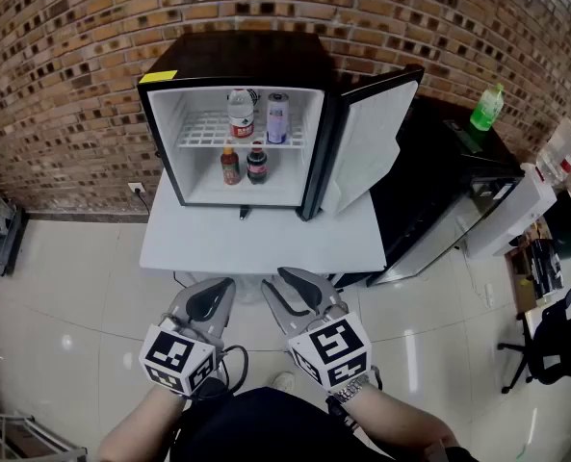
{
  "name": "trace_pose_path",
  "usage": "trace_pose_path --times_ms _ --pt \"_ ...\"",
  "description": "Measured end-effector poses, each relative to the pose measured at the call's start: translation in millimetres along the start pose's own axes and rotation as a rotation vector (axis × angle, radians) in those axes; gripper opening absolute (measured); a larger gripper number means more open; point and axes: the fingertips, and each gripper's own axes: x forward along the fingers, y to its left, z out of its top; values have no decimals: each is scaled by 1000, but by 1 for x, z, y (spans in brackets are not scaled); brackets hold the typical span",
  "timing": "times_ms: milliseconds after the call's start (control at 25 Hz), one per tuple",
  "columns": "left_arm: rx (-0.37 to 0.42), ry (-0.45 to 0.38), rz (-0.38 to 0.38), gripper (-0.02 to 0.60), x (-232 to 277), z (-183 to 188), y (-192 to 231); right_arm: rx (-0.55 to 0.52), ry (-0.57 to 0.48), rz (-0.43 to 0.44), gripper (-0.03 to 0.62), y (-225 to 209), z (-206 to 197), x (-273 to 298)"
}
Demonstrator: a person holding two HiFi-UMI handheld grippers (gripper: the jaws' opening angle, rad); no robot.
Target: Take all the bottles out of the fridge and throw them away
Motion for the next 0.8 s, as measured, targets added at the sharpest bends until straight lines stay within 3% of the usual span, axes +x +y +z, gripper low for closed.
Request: trace_pose_path --times_ms 320,680,800 --pt "19 1 -12 5 7 8 19 7 -9 -36 140 -16 16 29" --pt "31 -21 -76 5 27 26 82 10 -33 -156 169 -51 59 107" --pt "33 -23 -92 4 33 30 107 20 -32 -194 209 -67 70 138"
